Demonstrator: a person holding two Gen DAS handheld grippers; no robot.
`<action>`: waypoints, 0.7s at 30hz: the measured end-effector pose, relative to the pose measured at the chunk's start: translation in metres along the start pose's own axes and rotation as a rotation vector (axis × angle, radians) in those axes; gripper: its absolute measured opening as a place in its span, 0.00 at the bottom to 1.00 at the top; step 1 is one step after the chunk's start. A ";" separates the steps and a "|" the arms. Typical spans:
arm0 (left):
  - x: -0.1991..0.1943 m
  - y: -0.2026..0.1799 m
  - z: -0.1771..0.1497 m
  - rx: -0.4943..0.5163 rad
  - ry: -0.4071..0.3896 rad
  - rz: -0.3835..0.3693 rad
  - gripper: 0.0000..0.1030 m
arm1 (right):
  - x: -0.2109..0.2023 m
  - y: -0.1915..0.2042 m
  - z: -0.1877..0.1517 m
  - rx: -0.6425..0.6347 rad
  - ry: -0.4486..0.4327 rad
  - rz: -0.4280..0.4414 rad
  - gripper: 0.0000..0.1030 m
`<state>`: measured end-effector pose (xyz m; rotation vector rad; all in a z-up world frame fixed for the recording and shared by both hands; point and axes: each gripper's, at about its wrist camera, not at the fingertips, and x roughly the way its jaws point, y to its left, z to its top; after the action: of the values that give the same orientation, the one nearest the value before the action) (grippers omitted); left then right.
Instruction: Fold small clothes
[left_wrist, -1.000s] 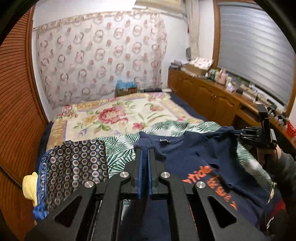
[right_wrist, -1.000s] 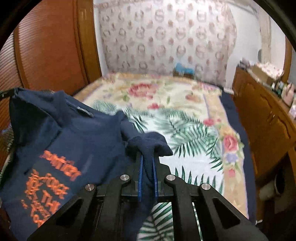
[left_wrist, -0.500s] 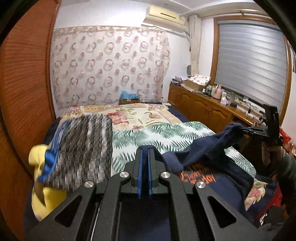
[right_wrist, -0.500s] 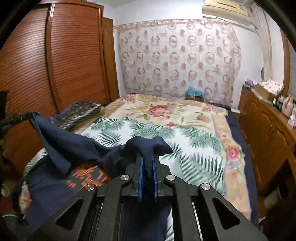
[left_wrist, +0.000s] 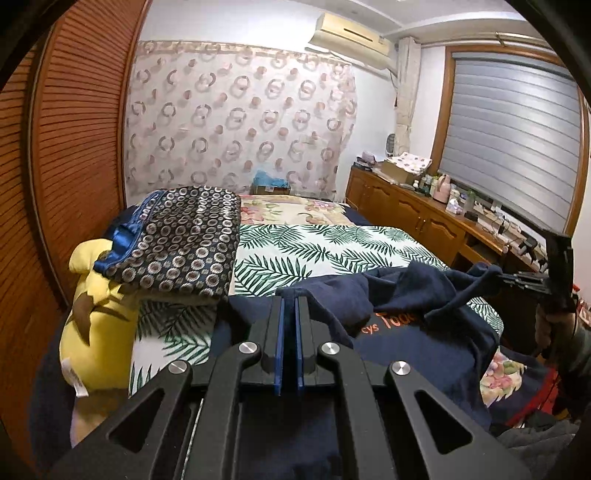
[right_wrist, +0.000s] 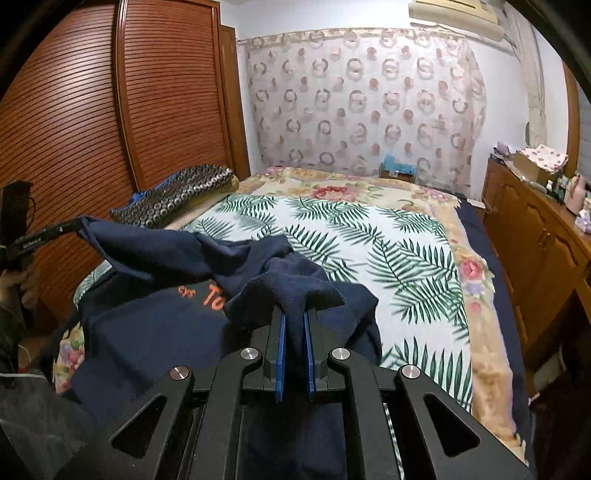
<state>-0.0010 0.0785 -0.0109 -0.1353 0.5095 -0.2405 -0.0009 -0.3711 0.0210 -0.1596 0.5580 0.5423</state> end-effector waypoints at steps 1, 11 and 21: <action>-0.003 0.001 -0.001 -0.006 -0.004 0.000 0.06 | -0.004 0.001 -0.001 0.001 -0.001 -0.001 0.08; -0.037 0.007 -0.021 -0.025 -0.019 0.035 0.06 | -0.033 0.013 -0.005 0.002 -0.010 -0.014 0.08; -0.019 0.009 -0.038 -0.020 0.072 0.096 0.06 | -0.024 0.014 -0.031 0.043 0.090 0.024 0.08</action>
<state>-0.0340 0.0894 -0.0372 -0.1212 0.5884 -0.1466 -0.0399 -0.3790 0.0076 -0.1373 0.6591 0.5481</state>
